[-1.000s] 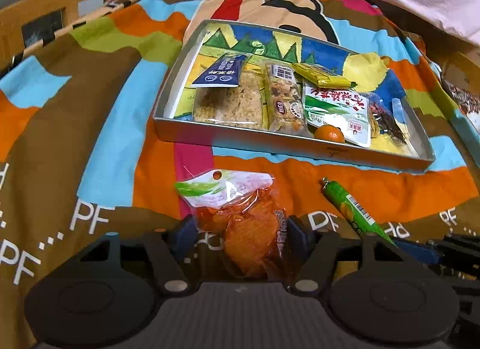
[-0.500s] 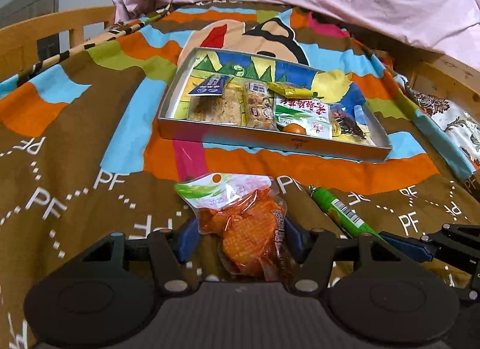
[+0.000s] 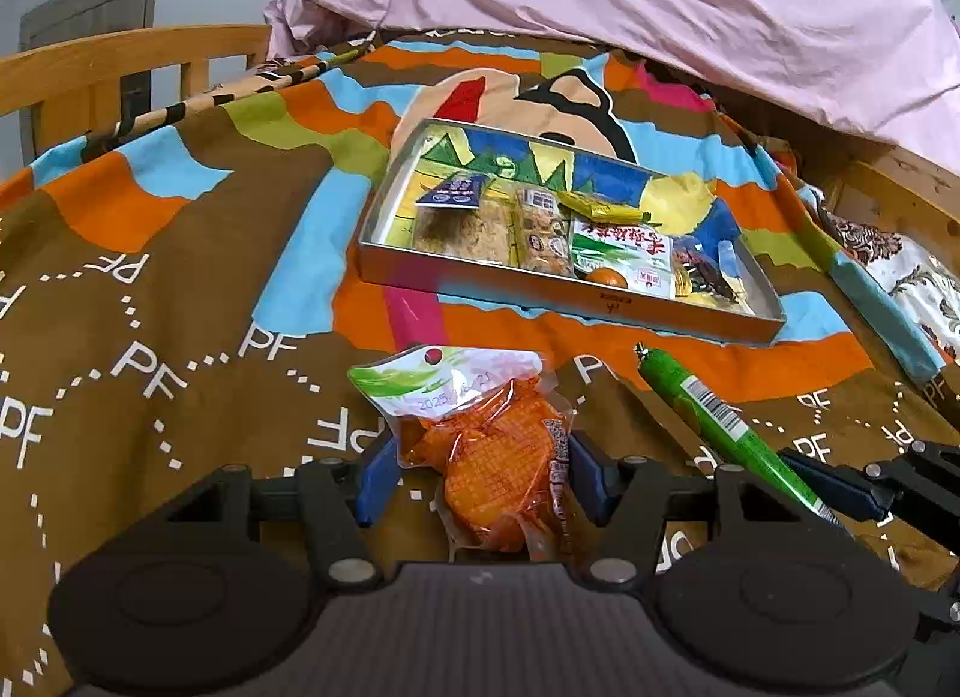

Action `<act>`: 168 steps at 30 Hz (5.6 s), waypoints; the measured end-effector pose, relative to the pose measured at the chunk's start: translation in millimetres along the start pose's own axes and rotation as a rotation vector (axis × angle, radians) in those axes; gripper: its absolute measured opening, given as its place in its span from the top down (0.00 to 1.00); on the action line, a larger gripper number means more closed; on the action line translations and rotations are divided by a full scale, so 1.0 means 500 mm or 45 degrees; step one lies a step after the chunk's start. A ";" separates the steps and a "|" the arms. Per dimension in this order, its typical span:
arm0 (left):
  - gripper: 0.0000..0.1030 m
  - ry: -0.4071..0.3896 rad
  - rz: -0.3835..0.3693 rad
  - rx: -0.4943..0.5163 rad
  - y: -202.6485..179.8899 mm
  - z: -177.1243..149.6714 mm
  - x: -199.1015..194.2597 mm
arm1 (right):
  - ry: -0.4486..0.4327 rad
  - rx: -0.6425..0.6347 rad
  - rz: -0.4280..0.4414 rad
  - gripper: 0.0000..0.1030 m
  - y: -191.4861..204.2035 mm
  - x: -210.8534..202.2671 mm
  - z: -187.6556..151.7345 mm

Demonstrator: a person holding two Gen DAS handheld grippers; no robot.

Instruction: Organize snacks

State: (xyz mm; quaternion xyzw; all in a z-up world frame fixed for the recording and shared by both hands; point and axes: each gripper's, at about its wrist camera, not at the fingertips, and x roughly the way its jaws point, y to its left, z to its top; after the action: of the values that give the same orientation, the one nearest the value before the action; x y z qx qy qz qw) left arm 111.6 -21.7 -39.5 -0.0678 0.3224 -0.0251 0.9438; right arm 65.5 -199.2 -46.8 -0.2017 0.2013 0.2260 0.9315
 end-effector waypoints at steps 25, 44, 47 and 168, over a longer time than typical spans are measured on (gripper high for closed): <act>0.38 -0.180 -0.051 -0.059 -0.001 0.034 -0.043 | -0.110 -0.019 -0.092 0.81 -0.026 -0.019 0.020; 0.38 -0.420 -0.149 0.105 -0.095 0.257 0.075 | -0.289 -0.178 -0.315 0.81 -0.212 0.114 0.145; 0.38 -0.417 -0.148 0.124 -0.111 0.279 0.118 | -0.276 -0.165 -0.350 0.81 -0.241 0.156 0.151; 0.01 -0.484 0.093 -0.008 0.014 0.186 -0.069 | -0.269 0.443 -0.187 0.01 -0.225 -0.023 0.161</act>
State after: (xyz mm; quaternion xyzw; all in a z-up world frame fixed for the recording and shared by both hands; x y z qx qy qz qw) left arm 141.1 -1.1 53.1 -0.0624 0.1408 0.0234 0.9878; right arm 135.5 -257.7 58.0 -0.0273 0.1234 0.1392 0.9822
